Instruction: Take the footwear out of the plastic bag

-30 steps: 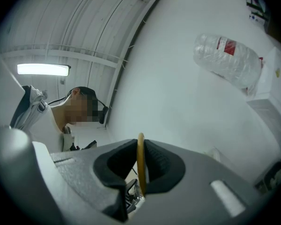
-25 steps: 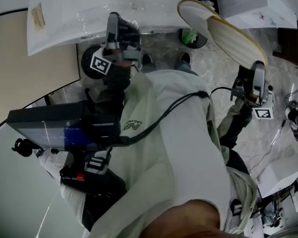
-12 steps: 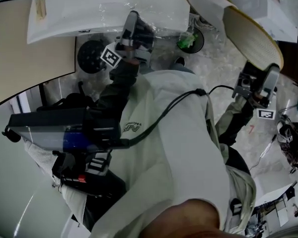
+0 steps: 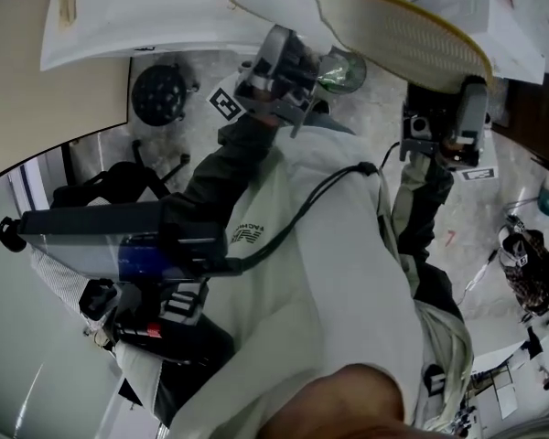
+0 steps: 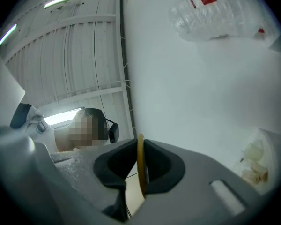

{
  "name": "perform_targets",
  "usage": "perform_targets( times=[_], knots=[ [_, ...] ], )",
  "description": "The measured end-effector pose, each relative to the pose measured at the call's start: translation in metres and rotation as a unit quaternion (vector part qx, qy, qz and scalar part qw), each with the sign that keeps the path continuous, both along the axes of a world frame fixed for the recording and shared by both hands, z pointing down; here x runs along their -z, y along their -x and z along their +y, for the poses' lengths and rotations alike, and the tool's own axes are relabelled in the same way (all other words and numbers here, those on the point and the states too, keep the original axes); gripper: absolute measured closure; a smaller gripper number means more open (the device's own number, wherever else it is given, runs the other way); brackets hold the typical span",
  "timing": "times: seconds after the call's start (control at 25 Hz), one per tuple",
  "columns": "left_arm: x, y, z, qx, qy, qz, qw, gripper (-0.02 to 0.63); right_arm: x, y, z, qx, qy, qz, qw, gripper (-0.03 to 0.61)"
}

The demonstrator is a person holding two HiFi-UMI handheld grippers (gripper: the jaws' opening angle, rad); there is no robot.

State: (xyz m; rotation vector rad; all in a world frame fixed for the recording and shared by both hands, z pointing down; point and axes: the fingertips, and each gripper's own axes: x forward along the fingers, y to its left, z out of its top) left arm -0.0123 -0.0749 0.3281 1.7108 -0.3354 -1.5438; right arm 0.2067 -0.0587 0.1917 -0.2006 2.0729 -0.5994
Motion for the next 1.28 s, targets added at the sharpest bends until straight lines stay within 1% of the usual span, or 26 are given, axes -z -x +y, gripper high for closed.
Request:
perform_targets(
  times=[0.08, 0.12, 0.16, 0.2, 0.36, 0.48, 0.52, 0.6, 0.68, 0.8, 0.88, 1.0, 1.12, 1.16, 1.2, 1.28],
  knots=[
    [0.010, 0.000, 0.002, -0.001, -0.015, 0.010, 0.9998, 0.615, -0.002, 0.001, -0.004, 0.004, 0.010, -0.016, 1.000, 0.535],
    [0.015, -0.001, 0.003, -0.003, -0.024, 0.015, 0.9996, 0.595, -0.003, -0.002, -0.006, 0.003, 0.016, -0.026, 1.000, 0.535],
    [0.020, -0.001, 0.004, -0.004, -0.033, 0.014, 0.9993, 0.560, -0.004, -0.006, -0.008, 0.001, 0.021, -0.035, 0.999, 0.535],
    [0.025, -0.001, 0.005, -0.006, -0.044, 0.008, 0.9990, 0.515, -0.005, -0.009, -0.010, -0.001, 0.026, -0.043, 0.999, 0.535],
    [0.040, 0.005, 0.008, -0.014, -0.089, -0.021, 0.9957, 0.453, -0.009, -0.010, -0.014, -0.006, 0.040, -0.070, 0.997, 0.537],
    [0.048, 0.010, 0.011, -0.026, -0.118, -0.023, 0.9924, 0.405, -0.015, -0.013, -0.014, -0.011, 0.045, -0.097, 0.994, 0.537],
    [0.049, 0.010, 0.012, -0.032, -0.126, -0.021, 0.9912, 0.373, -0.017, -0.015, -0.014, -0.013, 0.046, -0.106, 0.993, 0.537],
    [0.051, 0.007, 0.014, -0.040, -0.135, -0.016, 0.9900, 0.362, -0.022, -0.017, -0.014, -0.017, 0.049, -0.120, 0.991, 0.537],
    [0.050, 0.006, 0.011, -0.041, -0.132, -0.012, 0.9903, 0.354, -0.025, -0.010, -0.012, -0.018, 0.055, -0.125, 0.990, 0.535],
    [0.050, 0.013, 0.005, -0.038, -0.125, -0.010, 0.9914, 0.341, -0.019, 0.018, -0.004, -0.008, 0.060, -0.115, 0.992, 0.537],
    [0.055, 0.024, 0.002, -0.031, -0.123, -0.004, 0.9919, 0.333, -0.015, 0.040, 0.002, 0.000, 0.058, -0.103, 0.993, 0.537],
    [0.064, 0.040, 0.001, -0.014, -0.122, 0.002, 0.9925, 0.333, -0.024, 0.064, 0.005, -0.006, 0.072, -0.073, 0.995, 0.537],
    [0.068, 0.049, -0.002, -0.002, -0.110, 0.002, 0.9939, 0.329, -0.036, 0.084, 0.013, -0.004, 0.087, -0.038, 0.995, 0.537],
    [0.067, 0.052, -0.005, 0.002, -0.103, 0.005, 0.9947, 0.348, -0.041, 0.090, 0.015, -0.004, 0.090, -0.022, 0.996, 0.535],
    [0.066, 0.056, -0.007, 0.006, -0.094, 0.010, 0.9955, 0.396, -0.045, 0.094, 0.017, -0.009, 0.092, -0.003, 0.996, 0.535],
    [0.061, 0.063, -0.013, 0.009, -0.079, 0.018, 0.9967, 0.432, -0.058, 0.098, 0.018, -0.024, 0.096, 0.039, 0.994, 0.534]
  ],
)
